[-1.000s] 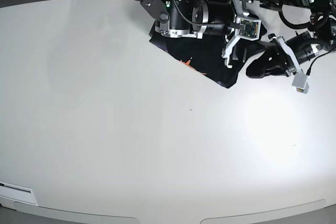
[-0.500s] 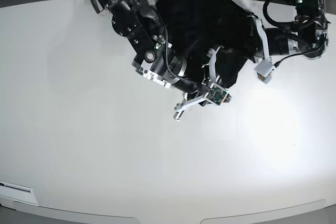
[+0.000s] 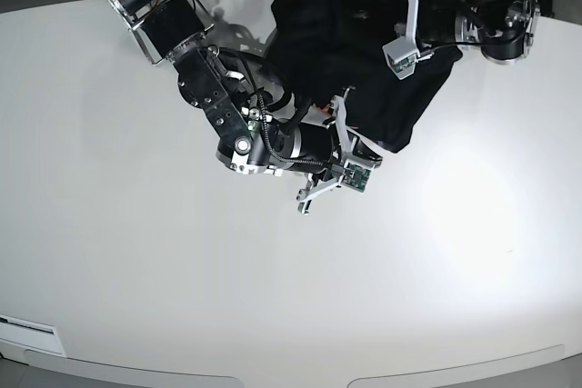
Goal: Fold the T-shirt properly
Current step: 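Lift the bundle with both grippers and fold it over onto itself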
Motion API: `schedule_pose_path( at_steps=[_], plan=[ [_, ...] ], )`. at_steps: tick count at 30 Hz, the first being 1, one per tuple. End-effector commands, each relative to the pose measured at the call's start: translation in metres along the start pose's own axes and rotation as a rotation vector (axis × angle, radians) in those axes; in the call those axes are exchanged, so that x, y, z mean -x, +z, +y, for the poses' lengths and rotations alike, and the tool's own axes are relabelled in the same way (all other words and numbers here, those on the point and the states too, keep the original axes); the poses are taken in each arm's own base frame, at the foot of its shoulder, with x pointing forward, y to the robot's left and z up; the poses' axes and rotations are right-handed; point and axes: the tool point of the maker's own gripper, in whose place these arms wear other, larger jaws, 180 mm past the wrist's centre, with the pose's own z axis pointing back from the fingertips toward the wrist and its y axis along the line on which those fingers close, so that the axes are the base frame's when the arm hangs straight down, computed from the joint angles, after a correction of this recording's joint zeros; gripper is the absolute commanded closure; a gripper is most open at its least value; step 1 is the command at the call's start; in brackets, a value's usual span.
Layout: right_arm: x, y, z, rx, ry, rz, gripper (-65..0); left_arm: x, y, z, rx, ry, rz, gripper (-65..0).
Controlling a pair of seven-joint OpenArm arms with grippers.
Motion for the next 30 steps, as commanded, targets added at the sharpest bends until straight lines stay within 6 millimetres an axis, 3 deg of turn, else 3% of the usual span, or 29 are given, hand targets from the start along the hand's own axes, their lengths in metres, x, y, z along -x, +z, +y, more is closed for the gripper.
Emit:
schedule_pose_path(
  at_steps=[1, 4, 7, 12, 15, 21, 26, 30],
  plan=[
    [-0.022, 0.002, 0.0, -0.017, 0.011, -0.071, 0.0, -0.002, 0.003, 0.004, -0.019, -0.012, -0.017, 0.0],
    [-0.021, 0.002, 0.003, -0.029, 0.003, -0.07, 0.0, 0.011, 0.003, 0.023, -0.078, 0.026, 0.003, 0.0],
    [-0.008, 0.003, 0.006, -0.038, -0.017, -0.03, 0.0, 0.031, 0.0, 0.046, -0.115, 0.106, 0.021, 0.0],
    [0.016, 0.014, 0.008, -0.047, -0.049, 0.01, 0.0, 0.056, 0.006, 0.112, -0.248, 0.153, 0.078, 0.0],
    [0.029, 0.028, 0.008, -0.019, -0.055, 0.032, 0.0, 0.054, 0.008, 0.151, -0.321, 0.102, 0.103, 0.0],
    [0.051, 0.059, 0.018, 0.09, -0.081, 0.075, 0.0, 0.005, -0.013, 0.198, -0.38, -0.131, 0.042, 0.0],
    [0.071, 0.077, 0.033, 0.22, -0.187, 0.107, 0.0, -0.041, -0.046, 0.193, -0.318, -0.337, 0.006, 0.0],
    [0.075, 0.072, 0.052, 0.276, -0.304, 0.08, 0.0, -0.081, -0.06, 0.189, -0.304, -0.489, 0.033, 0.0]
  ],
)
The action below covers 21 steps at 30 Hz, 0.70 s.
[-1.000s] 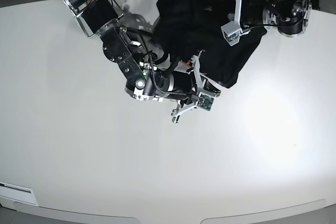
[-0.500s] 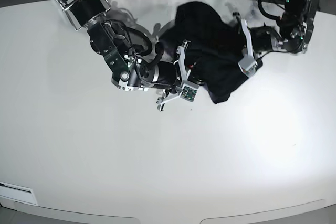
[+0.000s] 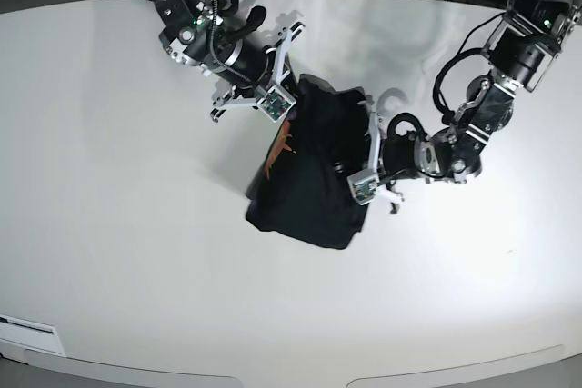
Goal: Fold the T-shirt properly
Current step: 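Lift the bundle with both grippers and fold it over onto itself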
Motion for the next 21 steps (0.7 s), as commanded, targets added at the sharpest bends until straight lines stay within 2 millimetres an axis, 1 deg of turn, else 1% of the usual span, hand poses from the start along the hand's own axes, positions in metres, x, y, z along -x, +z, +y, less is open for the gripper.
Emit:
schedule_pose_path(
  at_steps=[1, 3, 5, 8, 11, 13, 17, 19, 21],
  plan=[
    [-0.019, 0.0, 0.01, -0.014, -0.023, -0.08, 0.0, 0.026, 0.003, 0.006, -0.021, -0.063, 0.156, 0.0],
    [-0.024, -0.003, 0.022, -0.01, -0.043, -0.096, 0.0, 0.002, 0.006, 0.016, -0.036, -0.111, 0.118, 0.0],
    [-0.03, -0.006, 0.028, -0.015, -0.033, -0.105, 0.0, -0.02, 0.013, 0.027, -0.061, -0.168, 0.1, 0.0],
    [-0.045, -0.01, 0.032, -0.021, -0.045, -0.14, 0.0, -0.05, 0.031, 0.047, -0.103, -0.237, 0.09, 0.0],
    [-0.059, -0.012, 0.036, -0.029, -0.073, -0.176, 0.0, -0.079, 0.058, 0.059, -0.13, -0.27, 0.064, 0.0],
    [-0.064, -0.013, 0.038, -0.032, -0.083, -0.188, 0.0, -0.099, 0.077, 0.066, -0.153, -0.31, 0.048, 0.0],
    [-0.069, -0.014, 0.037, -0.03, -0.08, -0.198, 0.0, -0.143, 0.119, 0.089, -0.247, -0.423, 0.019, 0.0],
    [-0.074, -0.013, 0.034, -0.023, -0.067, -0.209, 0.0, -0.156, 0.142, 0.095, -0.276, -0.422, 0.017, 0.0],
    [-0.088, -0.007, 0.029, -0.01, -0.047, -0.244, 0.0, -0.16, 0.16, 0.09, -0.259, -0.365, 0.022, 0.0]
  ],
)
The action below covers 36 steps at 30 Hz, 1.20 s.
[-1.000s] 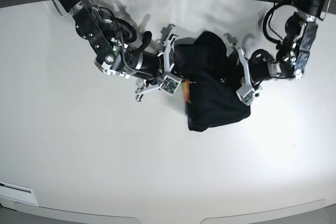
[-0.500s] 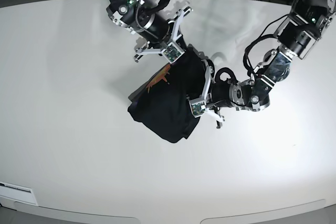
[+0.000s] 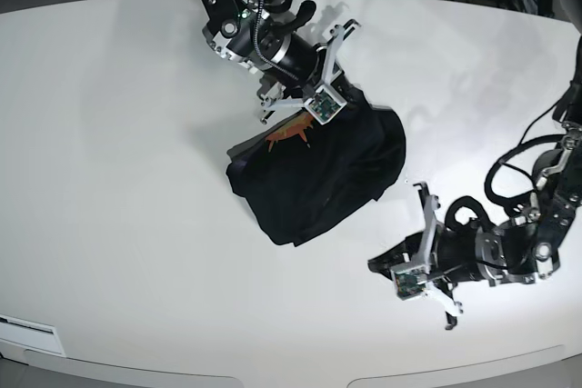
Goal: Fold the T-shirt properly
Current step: 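Lift the bundle with both grippers and fold it over onto itself, then push the folded shirt flat and square with the right gripper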
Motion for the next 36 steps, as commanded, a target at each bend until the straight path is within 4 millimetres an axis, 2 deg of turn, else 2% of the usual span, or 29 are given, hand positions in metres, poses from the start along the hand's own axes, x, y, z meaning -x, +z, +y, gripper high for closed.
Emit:
schedule_pose_path(
  at_steps=[1, 5, 8, 10, 13, 15, 17, 20, 22, 25, 28, 31, 33, 36],
  plan=[
    [-0.036, 0.007, 0.0, 0.001, 0.01, -0.118, 0.0, -0.008, 0.016, 0.005, -0.009, 0.01, -0.015, 0.0],
    [-0.094, 0.026, -0.003, -0.017, 0.028, -0.293, 0.0, 0.015, 0.034, -0.024, 0.09, 0.115, 0.073, 0.0],
    [-0.118, 0.025, -0.009, 0.002, 0.093, -0.342, 0.0, 0.036, 0.037, -0.042, 0.126, 0.193, 0.106, 0.0],
    [-0.124, 0.023, -0.029, 0.107, 0.173, -0.322, 0.0, 0.049, 0.037, -0.052, 0.134, 0.244, 0.109, 0.0],
    [-0.126, 0.033, -0.08, 0.349, 0.193, -0.294, 0.0, 0.064, 0.041, -0.064, 0.136, 0.321, 0.108, 0.0],
    [-0.117, 0.047, -0.117, 0.504, 0.178, -0.249, 0.0, 0.07, 0.047, -0.068, 0.13, 0.372, 0.1, 0.0],
    [-0.099, 0.061, -0.149, 0.611, 0.156, -0.197, 0.0, 0.077, 0.056, -0.066, 0.1, 0.411, 0.095, 0.0],
    [-0.063, 0.073, -0.185, 0.675, 0.125, -0.087, 0.0, 0.087, 0.071, -0.058, 0.033, 0.457, 0.084, 0.0],
    [-0.039, 0.071, -0.198, 0.651, 0.086, -0.026, 0.0, 0.092, 0.081, -0.054, 0.001, 0.491, 0.069, 0.0],
    [-0.012, 0.058, -0.202, 0.546, 0.065, 0.003, 0.0, 0.099, 0.093, -0.055, -0.033, 0.542, 0.049, 0.0],
    [0.006, 0.048, -0.205, 0.47, 0.05, 0.002, 0.0, 0.109, 0.101, -0.059, -0.056, 0.578, 0.06, 0.0],
    [0.015, 0.038, -0.201, 0.407, 0.061, 0.008, 0.0, 0.116, 0.106, -0.067, -0.058, 0.622, 0.055, 0.0],
    [0.019, 0.031, -0.192, 0.344, 0.064, 0.012, 0.0, 0.117, 0.105, -0.073, -0.055, 0.657, 0.035, 0.0],
    [0.023, 0.029, -0.18, 0.291, -0.014, 0.006, 0.0, 0.118, 0.102, -0.079, -0.051, 0.691, 0.008, 0.0]
  ],
)
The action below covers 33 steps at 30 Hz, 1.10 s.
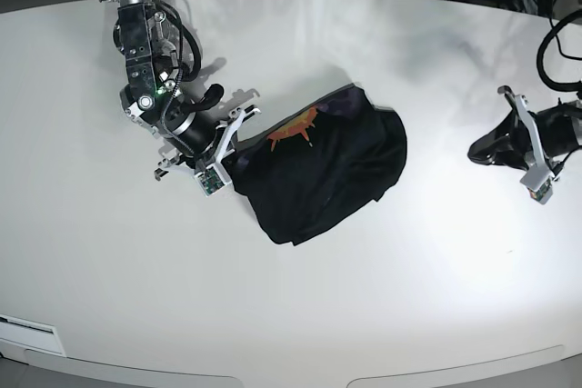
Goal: Fold the T-shirt properly
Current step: 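Push the folded shirt flat and square with the right gripper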
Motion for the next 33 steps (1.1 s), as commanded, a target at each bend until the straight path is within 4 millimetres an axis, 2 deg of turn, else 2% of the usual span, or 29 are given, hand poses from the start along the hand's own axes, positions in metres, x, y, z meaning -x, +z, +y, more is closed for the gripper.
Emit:
schedule_pose_path(
  at_steps=[1, 5, 10, 14, 17, 19, 21, 24, 27, 30, 33],
  plan=[
    [-0.013, 0.001, 0.0, -0.004, -0.017, -0.041, 0.0, -0.012, 0.007, 0.002, -0.007, -0.022, -0.035, 0.0],
    [-0.001, 0.01, 0.009, 0.007, -0.062, -0.024, 0.0, -0.009, 0.0, -0.003, 0.008, -0.001, -0.043, 0.0],
    [0.013, 0.038, 0.029, 0.025, -0.103, 0.013, 0.0, -0.007, -0.002, -0.005, 0.014, 0.007, -0.045, 0.0],
    [0.008, 0.064, 0.042, 0.053, -0.135, -0.007, 0.0, -0.008, -0.002, -0.006, 0.017, 0.009, -0.048, 0.0],
    [-0.004, 0.079, 0.052, 0.058, -0.11, -0.053, 0.0, -0.004, -0.002, -0.007, 0.02, 0.014, -0.041, 0.0],
    [-0.009, 0.081, 0.041, 0.126, -0.042, -0.076, 0.0, 0.001, -0.003, -0.009, 0.025, 0.023, -0.031, 0.0],
    [-0.018, 0.082, 0.017, 0.24, -0.024, -0.092, 0.0, 0.007, -0.004, -0.011, 0.032, 0.035, -0.016, 0.0],
    [-0.04, 0.071, -0.003, 0.286, -0.002, -0.131, 0.0, 0.015, -0.005, -0.017, 0.05, 0.057, -0.006, 0.0],
    [-0.047, 0.043, -0.017, 0.266, 0.006, -0.127, 0.0, 0.017, -0.006, -0.023, 0.076, 0.074, -0.002, 0.0],
    [-0.044, 0.007, -0.008, 0.112, -0.004, -0.125, 0.0, 0.019, -0.006, -0.024, 0.08, 0.076, 0.009, 0.0],
    [-0.041, -0.017, 0.003, -0.008, -0.032, -0.103, 0.0, 0.021, -0.006, -0.024, 0.08, 0.076, 0.016, 0.0]
  ],
)
